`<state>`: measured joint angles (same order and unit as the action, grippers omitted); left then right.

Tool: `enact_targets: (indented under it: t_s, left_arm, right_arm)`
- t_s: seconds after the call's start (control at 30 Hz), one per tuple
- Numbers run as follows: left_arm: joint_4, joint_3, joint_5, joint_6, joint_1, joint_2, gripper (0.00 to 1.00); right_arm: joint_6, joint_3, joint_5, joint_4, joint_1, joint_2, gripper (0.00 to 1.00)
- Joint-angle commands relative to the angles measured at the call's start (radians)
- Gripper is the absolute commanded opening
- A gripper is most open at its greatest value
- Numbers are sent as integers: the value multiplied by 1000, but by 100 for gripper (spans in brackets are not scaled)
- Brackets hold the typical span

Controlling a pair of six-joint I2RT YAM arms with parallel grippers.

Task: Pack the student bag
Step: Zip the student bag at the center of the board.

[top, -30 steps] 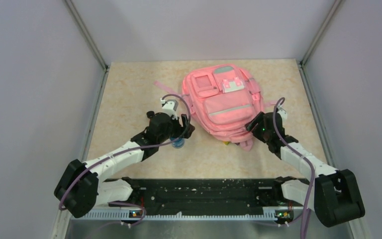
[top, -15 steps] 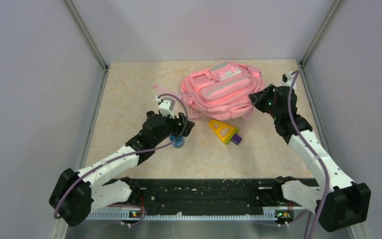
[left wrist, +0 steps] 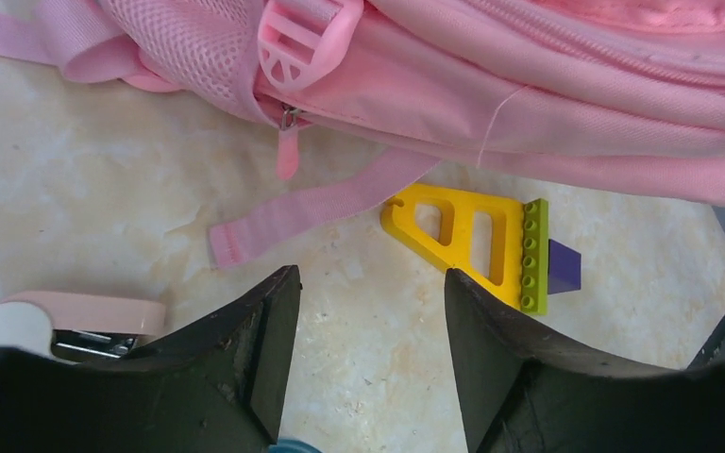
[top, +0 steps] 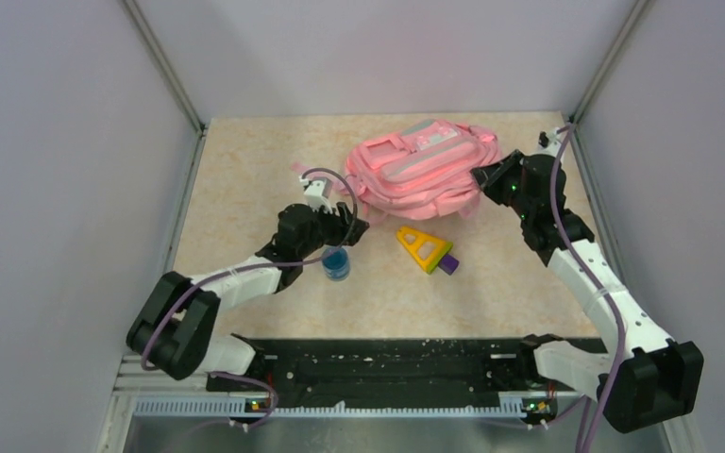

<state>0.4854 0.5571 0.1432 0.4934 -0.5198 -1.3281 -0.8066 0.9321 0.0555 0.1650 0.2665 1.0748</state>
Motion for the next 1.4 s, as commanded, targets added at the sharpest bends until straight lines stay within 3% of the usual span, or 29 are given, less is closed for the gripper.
enact_targets:
  t_s: [0.0,0.43,0.73,0.87,1.07,1.37]
  left_arm:
    - [195,42,129,-8,30,-107,60]
    - [411,102,107,-22,66,-349,50]
    - [423,184,135,-9,76,-454,47]
    - [435,190,131,-14,76,-474,36]
    - [436,169,131,-14,75,-452,2]
    - [327,154,189,-6,47,-361,0]
  right_arm:
    - [-34,112,-27,-222,4,-45,0]
    - [-35,99,-49,-227,4,-67,0]
    - [-27,97,-49,-219,4,-85,0]
    - [-26,92,-48,-220,4,-84,0]
    - [-15,70,-31,-230,4,-84,0]
    - [-8,-43,83,-310,27,-107,0]
